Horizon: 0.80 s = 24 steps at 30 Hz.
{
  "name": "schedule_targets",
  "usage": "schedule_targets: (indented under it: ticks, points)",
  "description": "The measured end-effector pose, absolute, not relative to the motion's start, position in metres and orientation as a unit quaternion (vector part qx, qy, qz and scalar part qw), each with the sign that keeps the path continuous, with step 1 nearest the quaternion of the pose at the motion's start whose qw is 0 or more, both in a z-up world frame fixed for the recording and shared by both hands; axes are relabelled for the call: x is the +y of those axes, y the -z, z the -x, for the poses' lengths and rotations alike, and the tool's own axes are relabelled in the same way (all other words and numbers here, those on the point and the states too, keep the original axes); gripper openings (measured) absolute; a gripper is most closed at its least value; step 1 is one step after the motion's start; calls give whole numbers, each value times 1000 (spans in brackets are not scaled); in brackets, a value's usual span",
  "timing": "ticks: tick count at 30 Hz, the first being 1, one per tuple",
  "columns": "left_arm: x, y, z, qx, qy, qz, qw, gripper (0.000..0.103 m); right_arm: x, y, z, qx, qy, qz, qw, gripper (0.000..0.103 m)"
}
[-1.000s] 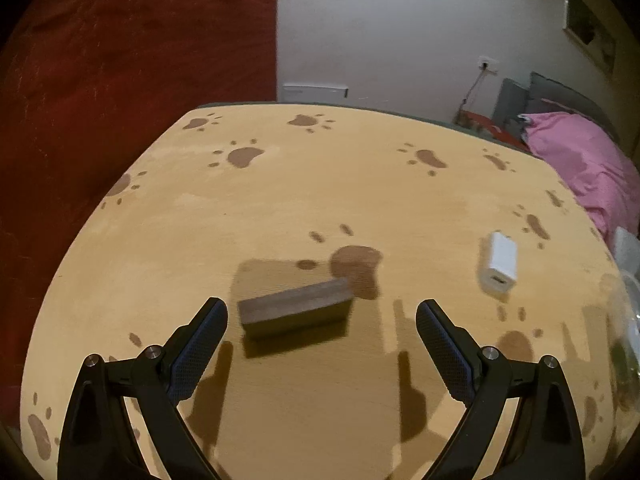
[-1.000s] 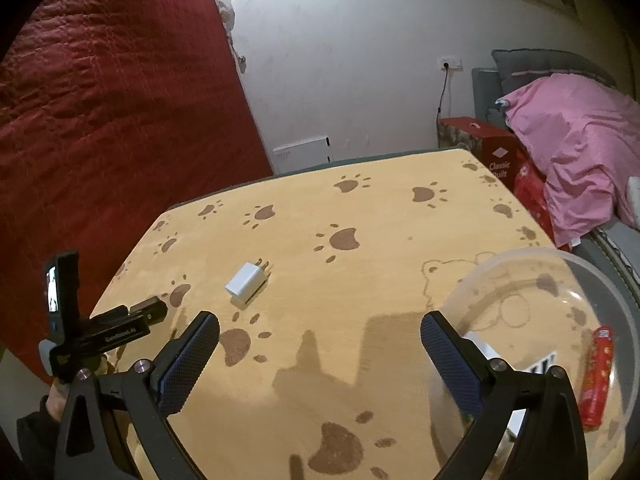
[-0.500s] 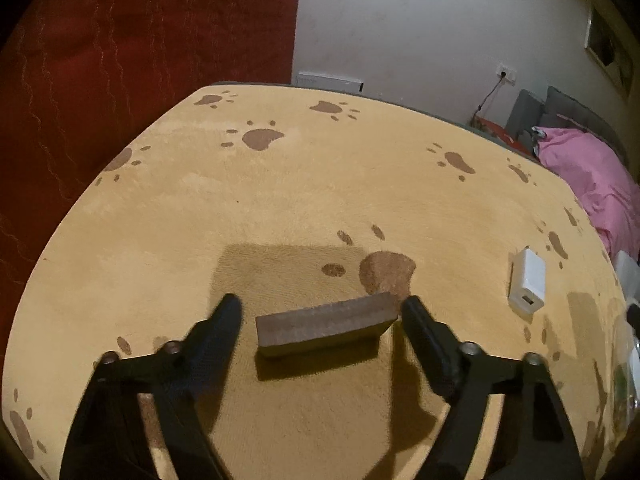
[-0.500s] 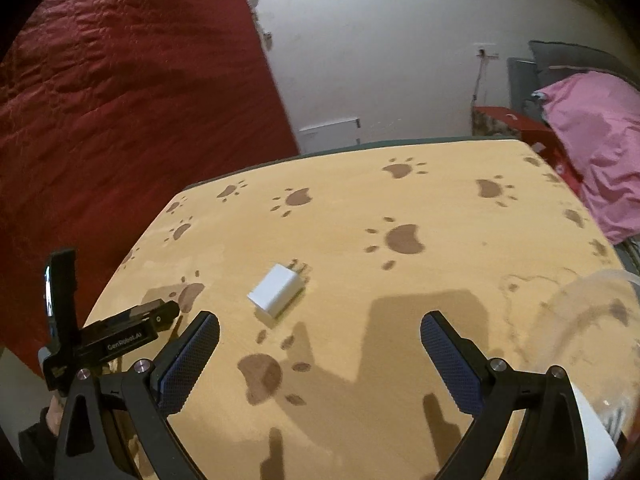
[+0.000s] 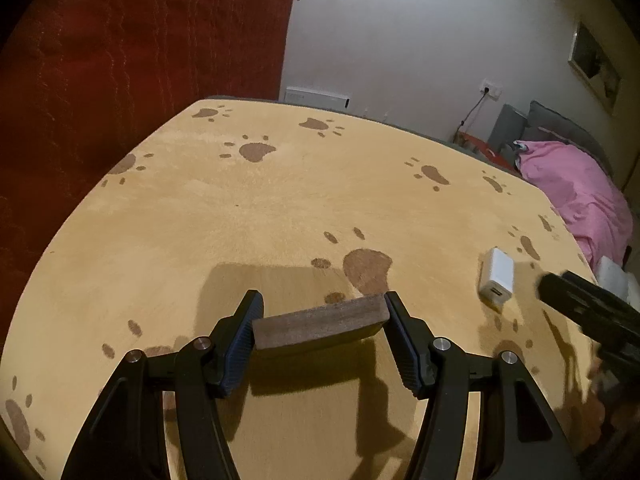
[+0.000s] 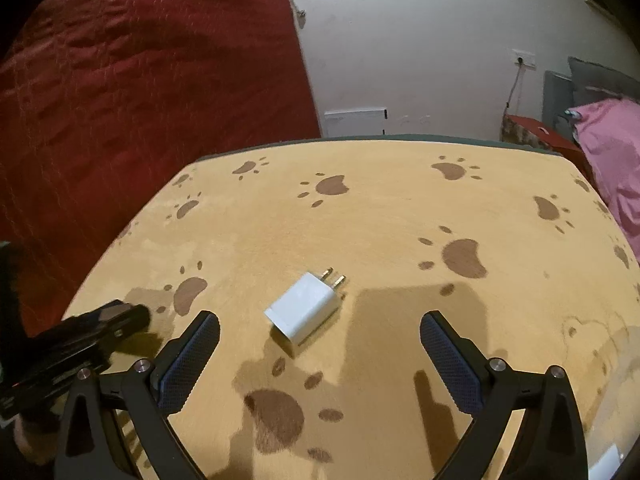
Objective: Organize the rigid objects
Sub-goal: 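Grasp the dark wooden block with left tool while right grasps white charger, then carry the white charger into the bowl with the right tool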
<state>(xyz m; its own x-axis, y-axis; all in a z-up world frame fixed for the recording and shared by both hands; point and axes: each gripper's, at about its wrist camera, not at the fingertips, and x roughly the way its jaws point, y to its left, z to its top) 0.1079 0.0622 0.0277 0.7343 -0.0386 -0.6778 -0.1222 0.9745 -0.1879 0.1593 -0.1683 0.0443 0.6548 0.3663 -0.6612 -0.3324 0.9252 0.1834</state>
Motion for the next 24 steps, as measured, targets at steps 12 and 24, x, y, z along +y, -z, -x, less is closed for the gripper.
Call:
schedule_targets:
  ticks: [12, 24]
  points:
    - [54, -25, -87, 361, -13, 105, 926, 62, -131, -21, -183, 398, -187, 59, 896, 71]
    - [50, -22, -87, 363, -9, 101, 926, 62, -125, -21, -177, 400, -180, 77, 895, 54]
